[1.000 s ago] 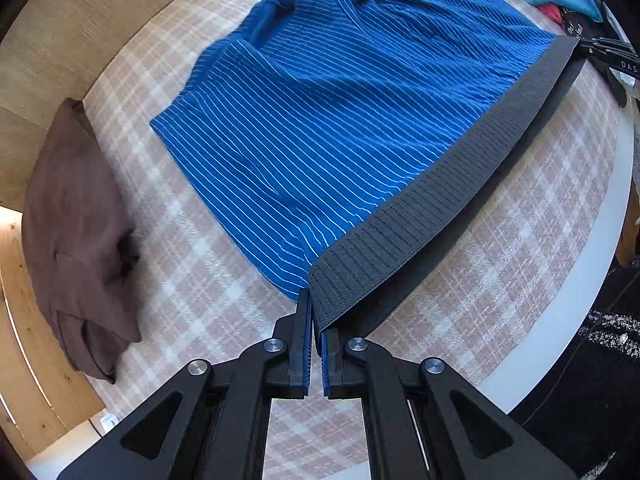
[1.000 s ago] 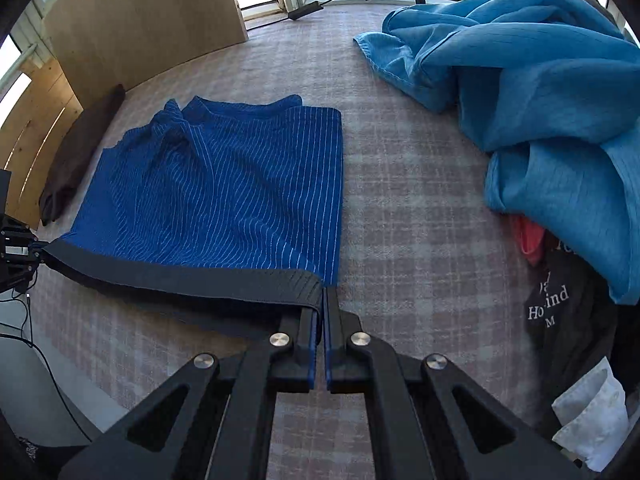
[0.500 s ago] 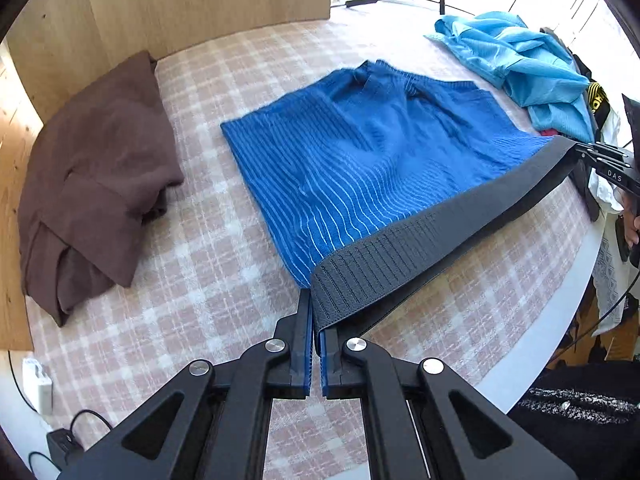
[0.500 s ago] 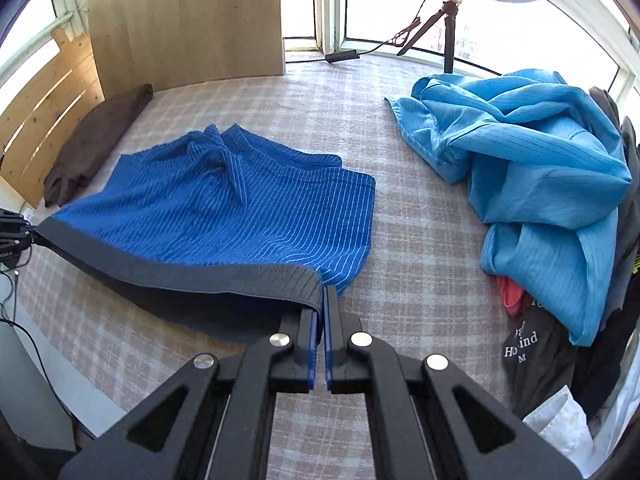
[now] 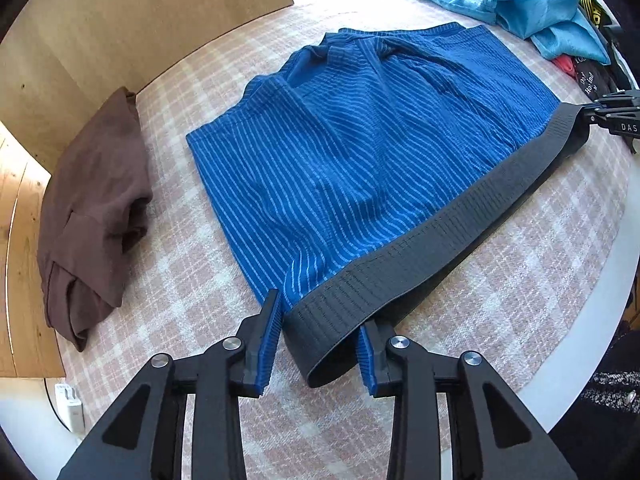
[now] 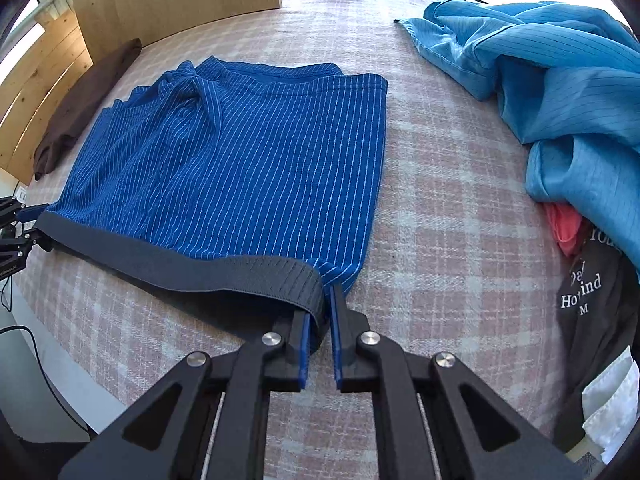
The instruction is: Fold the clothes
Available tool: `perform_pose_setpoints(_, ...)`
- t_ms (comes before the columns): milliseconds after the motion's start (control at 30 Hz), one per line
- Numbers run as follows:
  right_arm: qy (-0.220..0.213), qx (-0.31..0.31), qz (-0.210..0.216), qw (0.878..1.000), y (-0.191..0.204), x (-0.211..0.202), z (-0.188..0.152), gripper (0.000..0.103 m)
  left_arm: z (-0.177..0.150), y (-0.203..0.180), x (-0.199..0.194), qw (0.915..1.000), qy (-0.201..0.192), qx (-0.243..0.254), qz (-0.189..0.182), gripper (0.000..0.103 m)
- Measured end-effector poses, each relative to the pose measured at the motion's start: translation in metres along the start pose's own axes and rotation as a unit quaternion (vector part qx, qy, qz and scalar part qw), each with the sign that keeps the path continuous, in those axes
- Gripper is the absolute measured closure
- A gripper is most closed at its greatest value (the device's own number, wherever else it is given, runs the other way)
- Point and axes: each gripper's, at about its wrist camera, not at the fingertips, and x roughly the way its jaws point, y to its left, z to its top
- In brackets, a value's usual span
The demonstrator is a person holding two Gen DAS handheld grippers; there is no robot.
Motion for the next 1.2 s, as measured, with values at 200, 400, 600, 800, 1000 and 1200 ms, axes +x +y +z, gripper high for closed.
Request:
perform_pose_setpoints(200, -0.012, 0.023, -0.001, 1.0, -0.012, 0.0, -0.01, 0.076, -0.004, 0.021, -0.012, 0.9973, -0.01, -0.063, -0.035, 0.101)
perform_pose_setpoints(400, -0.015, 0.017, 0.01, 1.0, -0.009, 0.002, -0.011, 0.086, -0.019, 0.039, 0.006, 0.9931, -0.008, -0.111, -0.039, 0.101)
perform_pose_setpoints(600, 0.016, -0.049, 0.035, 0.998, 0.0, -0.027, 0.021, 0.101, -0.005, 0.043, -0.003, 0.9952, 0.036, -0.081, -0.041, 0.101)
perform_pose_setpoints(800, -0.005, -0.13, 0.044, 0.991, 0.008, -0.136, 0.044, 0.101, 0.008, 0.048, -0.097, 0.9941, 0.041, -0.029, -0.096, 0.1)
perform_pose_setpoints(1000, -0.027, -0.143, 0.021, 0.989, 0.014, -0.139, 0.101, 0.101, 0.084, 0.09, -0.077, 0.9975, 0.033, -0.029, -0.055, 0.101)
perform_pose_setpoints(1200, -0.093, -0.153, -0.045, 0.983, 0.016, -0.188, 0.186, 0.101, 0.175, 0.142, -0.132, 0.9977, -0.056, -0.024, 0.032, 0.1)
